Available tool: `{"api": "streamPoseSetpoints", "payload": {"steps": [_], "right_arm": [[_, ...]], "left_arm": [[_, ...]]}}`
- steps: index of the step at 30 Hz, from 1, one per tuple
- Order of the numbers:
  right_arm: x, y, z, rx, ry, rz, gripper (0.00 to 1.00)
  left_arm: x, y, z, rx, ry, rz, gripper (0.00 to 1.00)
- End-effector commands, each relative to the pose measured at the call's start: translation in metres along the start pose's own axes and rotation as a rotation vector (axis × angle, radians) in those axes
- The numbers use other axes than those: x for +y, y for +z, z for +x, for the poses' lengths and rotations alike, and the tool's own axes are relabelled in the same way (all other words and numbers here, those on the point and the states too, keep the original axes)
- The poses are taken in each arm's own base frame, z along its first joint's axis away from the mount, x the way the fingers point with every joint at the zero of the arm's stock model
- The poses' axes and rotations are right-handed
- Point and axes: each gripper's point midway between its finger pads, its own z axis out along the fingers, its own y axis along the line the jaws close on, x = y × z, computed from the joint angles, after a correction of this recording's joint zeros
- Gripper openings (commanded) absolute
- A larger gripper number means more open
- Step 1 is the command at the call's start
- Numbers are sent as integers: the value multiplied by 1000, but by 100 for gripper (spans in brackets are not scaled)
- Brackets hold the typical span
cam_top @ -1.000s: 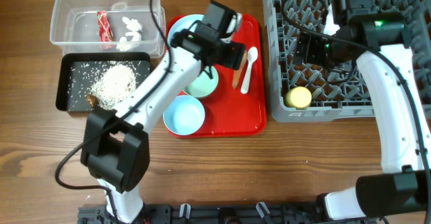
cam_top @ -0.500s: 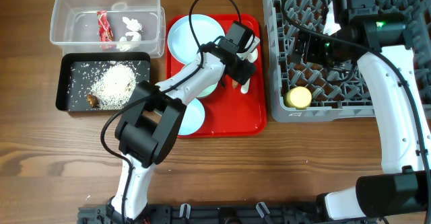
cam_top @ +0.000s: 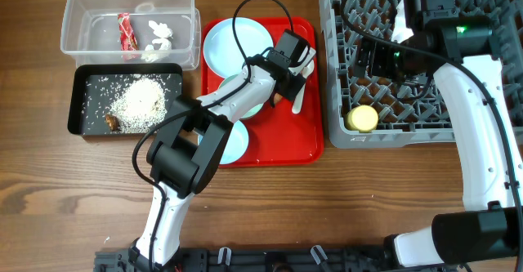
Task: Sort waste into correct bins and load items into the dishwasher rack
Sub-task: 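Grasp the carrot on the red tray with the left gripper, then drop the carrot onto the rice on the black tray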
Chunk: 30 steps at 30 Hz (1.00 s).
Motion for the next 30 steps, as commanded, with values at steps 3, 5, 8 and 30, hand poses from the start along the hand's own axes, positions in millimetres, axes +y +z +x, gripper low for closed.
{"api": "streamPoseSetpoints", "payload": {"steps": [3,5,8,30], "right_arm": [[2,-3,-3,-12,-21,-11,99],[3,-3,-4,-15,-21,-12,99],[3,-3,-4,-15,-21,-12,100],[10,-3,-14,-52,-22,-50,100]], "left_arm": [[3,0,1,11,-30,-8,15],[5,-21,-15,-39,-74,-10,15],[10,-91,-50,-160,-181,-9,12],[266,-167,241,135,-1359,-414,15]]}}
